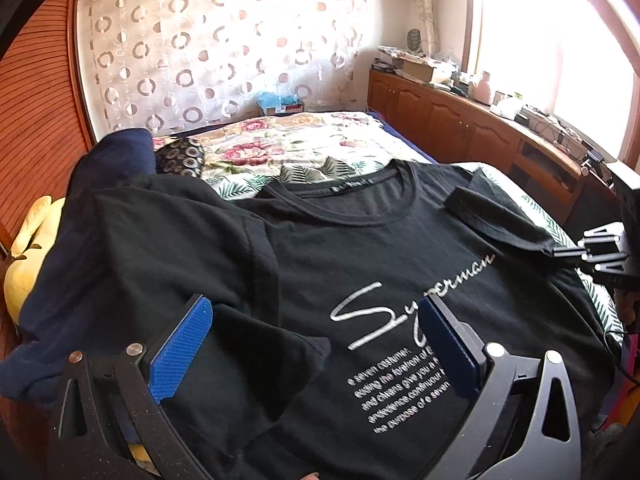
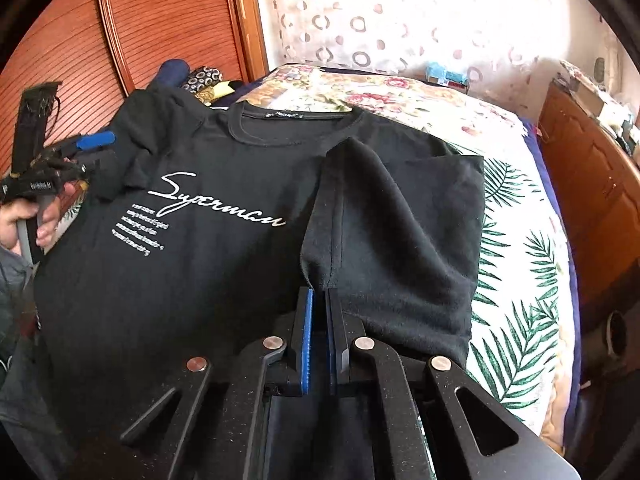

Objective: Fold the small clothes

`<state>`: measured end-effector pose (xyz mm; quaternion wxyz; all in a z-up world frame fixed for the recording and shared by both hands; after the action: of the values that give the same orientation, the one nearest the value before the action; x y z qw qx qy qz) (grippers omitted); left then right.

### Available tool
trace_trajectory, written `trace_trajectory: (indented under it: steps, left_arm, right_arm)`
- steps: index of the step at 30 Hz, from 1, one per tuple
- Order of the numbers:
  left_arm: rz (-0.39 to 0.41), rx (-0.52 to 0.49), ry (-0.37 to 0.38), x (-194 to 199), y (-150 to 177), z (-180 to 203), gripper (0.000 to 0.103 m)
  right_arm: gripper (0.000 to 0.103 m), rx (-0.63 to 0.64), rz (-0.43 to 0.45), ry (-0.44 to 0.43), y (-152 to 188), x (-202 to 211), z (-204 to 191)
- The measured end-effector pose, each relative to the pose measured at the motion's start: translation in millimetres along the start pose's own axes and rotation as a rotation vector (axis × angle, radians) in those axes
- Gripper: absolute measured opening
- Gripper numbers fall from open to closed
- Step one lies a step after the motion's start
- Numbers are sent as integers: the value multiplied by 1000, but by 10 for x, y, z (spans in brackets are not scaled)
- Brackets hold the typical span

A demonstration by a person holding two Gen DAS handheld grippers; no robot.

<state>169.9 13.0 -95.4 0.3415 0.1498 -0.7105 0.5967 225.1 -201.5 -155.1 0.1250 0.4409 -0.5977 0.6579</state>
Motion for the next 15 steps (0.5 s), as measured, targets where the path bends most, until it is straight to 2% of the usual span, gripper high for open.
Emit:
trace_trajectory:
  steps: [2, 3, 5, 10, 15]
  left_arm:
    - [4, -1, -11, 16, -49, -91, 103]
    - [5, -2, -18, 22, -72, -134, 103]
    - [10, -4, -37, 44, -144, -246, 103]
    - [25, 0, -76, 69, -328, -539, 102]
    - [6, 18, -109, 4, -422, -850, 93]
  right_arm:
    - [13, 3, -7, 5, 15, -34, 7]
    - [22, 7, -6, 11, 4, -34, 9]
    - [50, 10, 6, 26, -60, 22, 89]
    - [53, -8, 54, 68, -291, 33, 277]
    - [52, -25, 77, 120, -545, -114, 540]
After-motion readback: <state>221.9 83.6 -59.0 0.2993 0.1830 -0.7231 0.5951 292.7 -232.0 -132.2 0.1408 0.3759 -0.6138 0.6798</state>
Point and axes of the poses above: each gripper's, at about its wrist camera, not at the fingertips, and x roughly against the way its jaws point, z to its right, y to its underside, the point moved 6 cm from there along -x, roughly the way its jaws point, and after that the axes turned 6 degrees about -x, right-handed, at the moved point
